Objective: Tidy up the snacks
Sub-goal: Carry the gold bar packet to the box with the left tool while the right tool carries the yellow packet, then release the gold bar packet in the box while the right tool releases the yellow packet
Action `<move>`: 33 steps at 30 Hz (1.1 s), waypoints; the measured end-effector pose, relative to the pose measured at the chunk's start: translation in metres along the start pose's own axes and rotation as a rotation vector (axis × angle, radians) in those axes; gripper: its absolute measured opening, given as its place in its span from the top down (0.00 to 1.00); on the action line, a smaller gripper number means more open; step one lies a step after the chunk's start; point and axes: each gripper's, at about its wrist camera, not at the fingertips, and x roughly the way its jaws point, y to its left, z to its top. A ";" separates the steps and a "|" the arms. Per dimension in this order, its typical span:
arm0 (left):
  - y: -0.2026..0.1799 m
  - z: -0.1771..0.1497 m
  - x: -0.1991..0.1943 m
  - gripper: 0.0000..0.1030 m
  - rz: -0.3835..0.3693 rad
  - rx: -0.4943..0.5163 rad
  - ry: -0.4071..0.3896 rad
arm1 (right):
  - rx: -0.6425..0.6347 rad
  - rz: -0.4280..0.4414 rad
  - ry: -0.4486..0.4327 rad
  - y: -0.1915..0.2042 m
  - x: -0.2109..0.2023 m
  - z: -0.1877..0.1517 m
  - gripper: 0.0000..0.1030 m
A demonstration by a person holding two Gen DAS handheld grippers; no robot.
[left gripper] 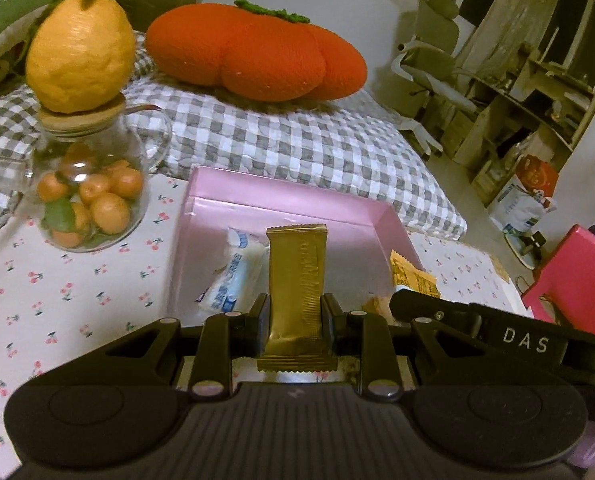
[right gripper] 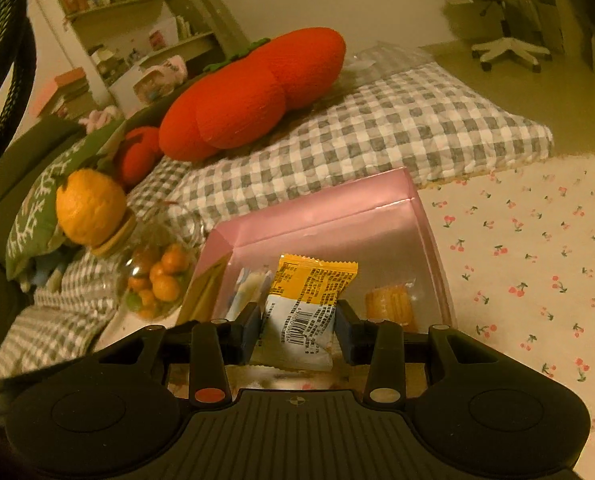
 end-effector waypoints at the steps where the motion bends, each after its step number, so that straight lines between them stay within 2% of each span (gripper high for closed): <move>1: -0.001 0.001 0.004 0.77 0.000 -0.003 0.000 | 0.011 0.001 -0.002 -0.003 0.002 0.001 0.62; 11: -0.005 0.002 0.032 0.76 0.018 -0.008 0.008 | 0.072 -0.012 -0.017 -0.023 0.015 0.009 0.62; 22: -0.011 -0.004 0.058 0.76 0.054 0.014 0.035 | 0.071 -0.059 0.001 -0.033 0.034 0.006 0.62; 33: -0.010 -0.009 0.060 0.72 0.072 0.051 0.042 | 0.074 -0.075 0.001 -0.037 0.036 0.006 0.60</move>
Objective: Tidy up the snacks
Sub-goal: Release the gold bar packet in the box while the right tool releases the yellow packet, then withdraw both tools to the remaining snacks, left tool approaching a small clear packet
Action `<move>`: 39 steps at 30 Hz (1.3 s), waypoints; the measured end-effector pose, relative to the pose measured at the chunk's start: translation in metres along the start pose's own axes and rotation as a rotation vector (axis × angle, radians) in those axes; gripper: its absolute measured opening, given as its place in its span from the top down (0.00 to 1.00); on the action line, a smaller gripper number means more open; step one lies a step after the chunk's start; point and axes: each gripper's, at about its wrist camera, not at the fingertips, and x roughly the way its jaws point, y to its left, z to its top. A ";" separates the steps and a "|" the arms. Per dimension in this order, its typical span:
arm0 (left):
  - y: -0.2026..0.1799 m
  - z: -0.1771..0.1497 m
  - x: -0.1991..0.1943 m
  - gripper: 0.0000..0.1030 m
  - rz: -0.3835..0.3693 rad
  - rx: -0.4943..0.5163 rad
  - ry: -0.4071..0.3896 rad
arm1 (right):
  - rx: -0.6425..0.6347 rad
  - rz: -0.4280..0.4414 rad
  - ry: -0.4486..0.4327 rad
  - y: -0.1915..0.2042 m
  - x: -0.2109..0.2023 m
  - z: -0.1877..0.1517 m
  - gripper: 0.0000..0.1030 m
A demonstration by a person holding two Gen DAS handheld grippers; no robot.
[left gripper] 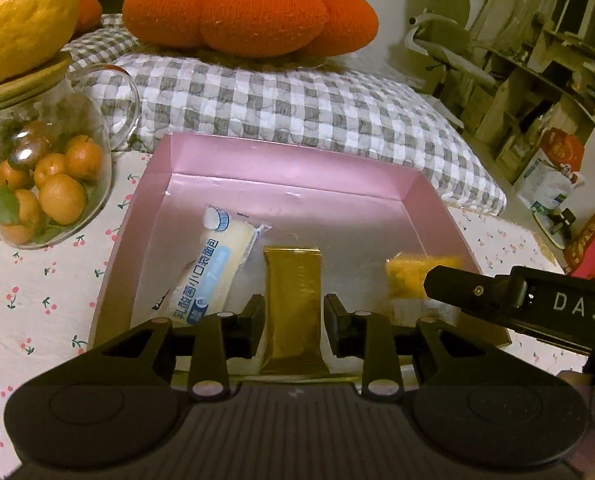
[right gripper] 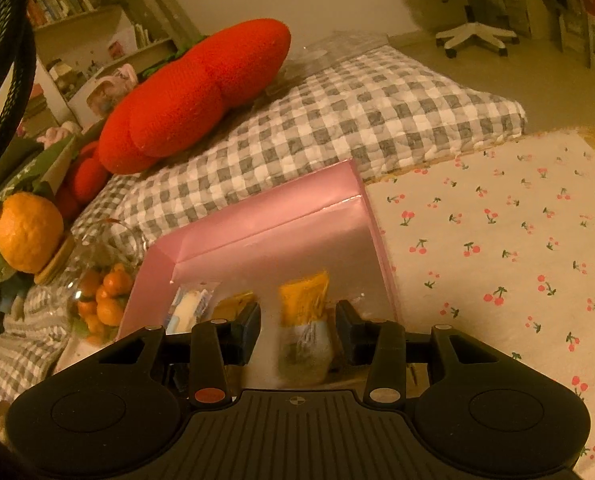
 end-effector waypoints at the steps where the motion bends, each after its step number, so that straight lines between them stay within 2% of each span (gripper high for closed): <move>1: -0.001 0.001 0.001 0.70 -0.001 0.004 0.003 | 0.004 0.005 0.005 0.000 0.000 0.000 0.56; 3: -0.002 0.001 0.000 0.60 -0.005 0.013 0.004 | 0.009 0.012 0.011 0.000 -0.001 0.000 0.46; 6: -0.004 0.000 -0.004 0.48 -0.005 0.032 0.000 | 0.000 0.018 0.011 0.002 -0.003 0.000 0.44; 10: -0.006 0.001 -0.011 0.40 -0.014 0.055 -0.005 | -0.005 0.030 0.004 0.004 -0.010 0.002 0.38; 12: -0.007 0.000 -0.016 0.32 -0.021 0.061 -0.011 | -0.011 0.029 -0.002 0.005 -0.015 0.002 0.34; 14: -0.007 0.000 -0.022 0.30 -0.026 0.068 -0.015 | -0.013 0.028 -0.003 0.006 -0.019 0.002 0.34; 23: -0.005 -0.007 -0.050 0.10 -0.041 0.093 -0.023 | -0.016 0.024 0.007 0.010 -0.042 -0.002 0.23; 32: 0.000 -0.020 -0.074 0.01 -0.010 0.130 -0.004 | -0.120 0.023 0.024 0.019 -0.067 -0.017 0.20; 39: 0.014 -0.031 -0.092 0.01 0.006 0.142 0.008 | -0.146 0.027 0.020 0.011 -0.088 -0.028 0.17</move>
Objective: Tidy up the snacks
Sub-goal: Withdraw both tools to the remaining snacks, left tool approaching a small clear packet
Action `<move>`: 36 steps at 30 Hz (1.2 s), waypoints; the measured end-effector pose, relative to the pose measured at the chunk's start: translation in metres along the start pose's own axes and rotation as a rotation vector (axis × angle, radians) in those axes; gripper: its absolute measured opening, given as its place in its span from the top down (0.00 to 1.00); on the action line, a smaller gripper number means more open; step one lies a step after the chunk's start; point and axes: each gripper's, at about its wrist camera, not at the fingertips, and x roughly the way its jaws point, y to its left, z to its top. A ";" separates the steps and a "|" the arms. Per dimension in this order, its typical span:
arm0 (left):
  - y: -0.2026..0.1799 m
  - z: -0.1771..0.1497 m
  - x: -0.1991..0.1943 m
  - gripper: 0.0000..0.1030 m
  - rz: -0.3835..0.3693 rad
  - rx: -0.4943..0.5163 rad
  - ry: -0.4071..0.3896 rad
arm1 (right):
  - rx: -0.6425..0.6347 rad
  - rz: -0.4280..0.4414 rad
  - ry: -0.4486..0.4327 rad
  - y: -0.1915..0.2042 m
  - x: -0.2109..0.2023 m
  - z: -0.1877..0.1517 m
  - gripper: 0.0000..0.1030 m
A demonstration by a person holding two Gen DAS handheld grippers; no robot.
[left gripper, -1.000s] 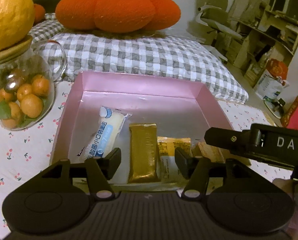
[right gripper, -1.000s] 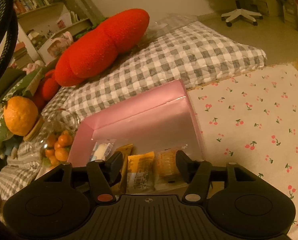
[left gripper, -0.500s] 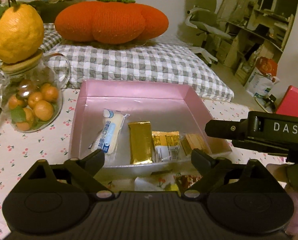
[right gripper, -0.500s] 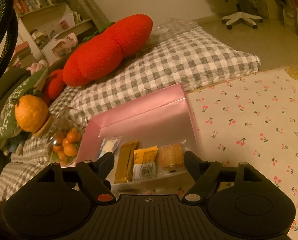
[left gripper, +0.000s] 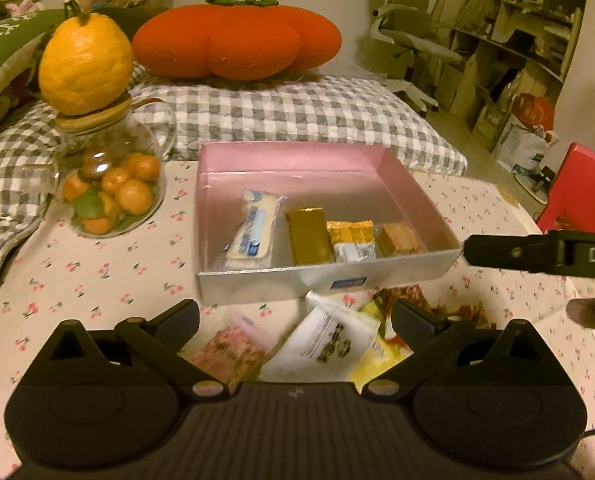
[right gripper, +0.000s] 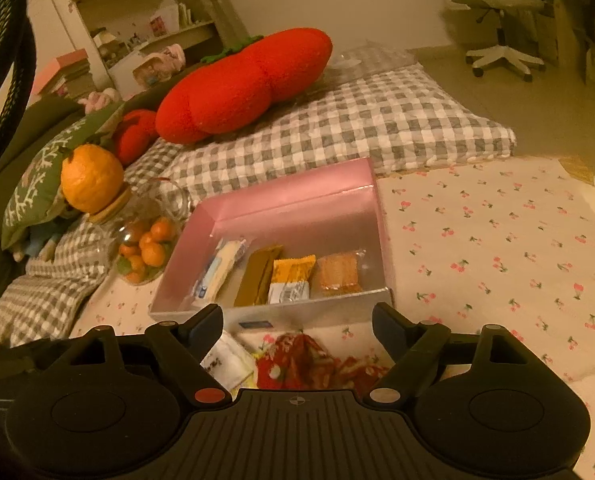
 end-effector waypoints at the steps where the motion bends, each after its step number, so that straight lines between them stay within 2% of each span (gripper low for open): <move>1: 0.001 -0.002 -0.003 0.01 0.004 0.005 0.000 | -0.001 -0.002 -0.003 -0.001 -0.003 -0.002 0.16; 12: 0.022 -0.026 -0.023 0.01 0.064 0.043 0.057 | -0.056 -0.019 0.018 -0.002 -0.019 -0.025 0.15; 19: 0.040 -0.037 -0.033 0.01 0.105 0.027 0.146 | -0.081 -0.033 0.087 0.004 -0.019 -0.038 0.15; 25: 0.057 -0.047 -0.038 0.01 0.114 -0.036 0.250 | -0.102 -0.048 0.143 0.012 -0.016 -0.048 0.15; 28: 0.063 -0.054 -0.038 0.05 0.102 -0.072 0.309 | -0.105 -0.052 0.170 0.015 -0.013 -0.052 0.15; 36: 0.069 -0.074 -0.035 0.26 0.102 -0.109 0.453 | -0.120 -0.046 0.239 0.026 -0.003 -0.059 0.15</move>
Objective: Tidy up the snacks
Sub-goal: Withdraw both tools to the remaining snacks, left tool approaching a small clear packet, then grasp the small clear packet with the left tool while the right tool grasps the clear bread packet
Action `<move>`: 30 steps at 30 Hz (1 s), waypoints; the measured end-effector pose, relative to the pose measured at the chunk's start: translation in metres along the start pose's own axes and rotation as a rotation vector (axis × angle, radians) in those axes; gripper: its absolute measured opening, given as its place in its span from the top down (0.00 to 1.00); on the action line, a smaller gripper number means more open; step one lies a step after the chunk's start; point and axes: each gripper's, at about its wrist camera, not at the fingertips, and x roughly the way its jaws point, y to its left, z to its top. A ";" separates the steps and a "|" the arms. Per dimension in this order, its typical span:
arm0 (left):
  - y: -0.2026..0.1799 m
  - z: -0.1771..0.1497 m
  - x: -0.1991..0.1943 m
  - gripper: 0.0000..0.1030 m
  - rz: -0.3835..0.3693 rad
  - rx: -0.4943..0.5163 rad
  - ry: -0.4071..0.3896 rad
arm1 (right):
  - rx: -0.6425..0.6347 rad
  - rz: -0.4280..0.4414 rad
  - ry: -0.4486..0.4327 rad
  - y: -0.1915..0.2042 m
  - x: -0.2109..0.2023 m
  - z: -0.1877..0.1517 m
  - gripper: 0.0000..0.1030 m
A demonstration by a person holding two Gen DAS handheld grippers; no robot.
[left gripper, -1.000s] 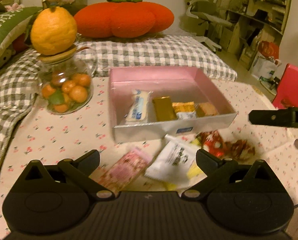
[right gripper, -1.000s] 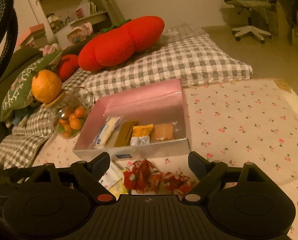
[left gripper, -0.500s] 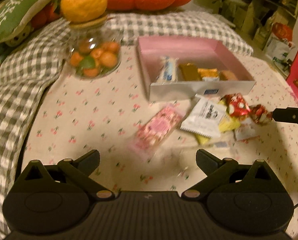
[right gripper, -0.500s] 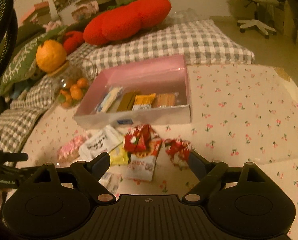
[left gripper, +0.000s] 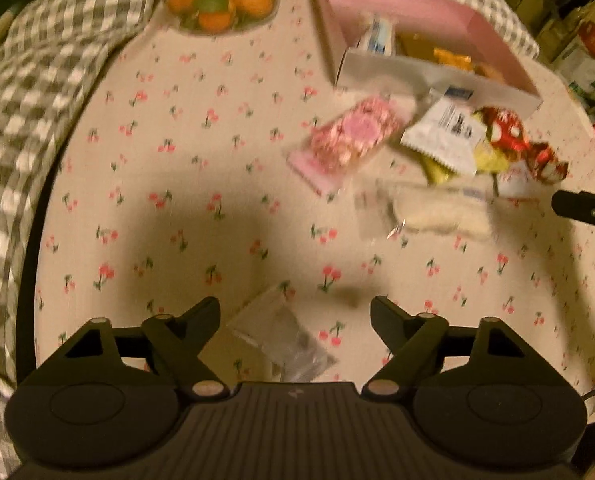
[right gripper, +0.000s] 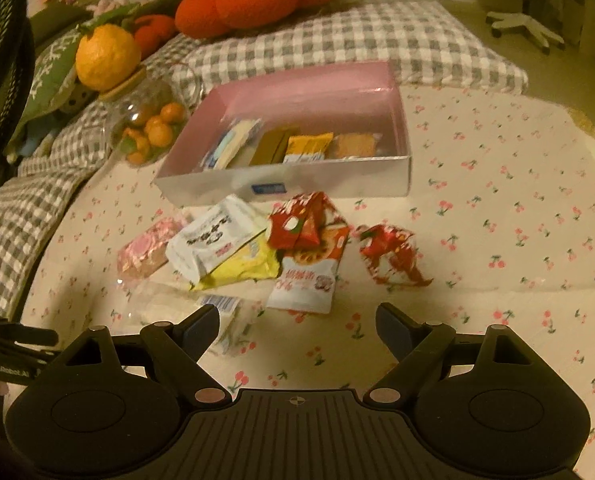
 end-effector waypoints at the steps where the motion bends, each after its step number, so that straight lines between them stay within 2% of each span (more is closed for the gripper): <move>1: 0.001 -0.001 0.001 0.28 0.002 -0.003 0.009 | -0.002 0.002 0.006 0.002 0.001 0.000 0.15; 4: 0.004 -0.006 0.003 0.42 0.003 -0.008 0.031 | -0.011 0.005 0.020 0.007 0.004 -0.001 0.15; 5: 0.004 -0.007 0.004 0.49 -0.002 -0.007 0.037 | -0.015 0.006 0.023 0.008 0.005 -0.001 0.15; 8: 0.004 -0.011 0.005 0.51 -0.008 -0.001 0.041 | -0.024 0.008 0.029 0.012 0.007 -0.001 0.15; 10: 0.002 -0.012 0.004 0.57 -0.004 0.015 0.030 | -0.028 0.007 0.032 0.013 0.008 -0.001 0.15; 12: 0.001 -0.012 0.003 0.67 -0.005 0.018 0.021 | -0.030 0.006 0.035 0.014 0.009 -0.002 0.15; 16: -0.001 -0.007 0.004 0.68 -0.025 0.017 0.012 | -0.030 0.006 0.037 0.014 0.010 -0.001 0.15; 22: -0.004 0.000 0.000 0.69 -0.043 0.014 -0.046 | -0.051 0.030 0.032 0.016 0.013 -0.002 0.15; 30: -0.007 0.007 -0.002 0.69 -0.049 0.021 -0.076 | -0.169 0.187 0.036 0.034 0.025 -0.004 0.15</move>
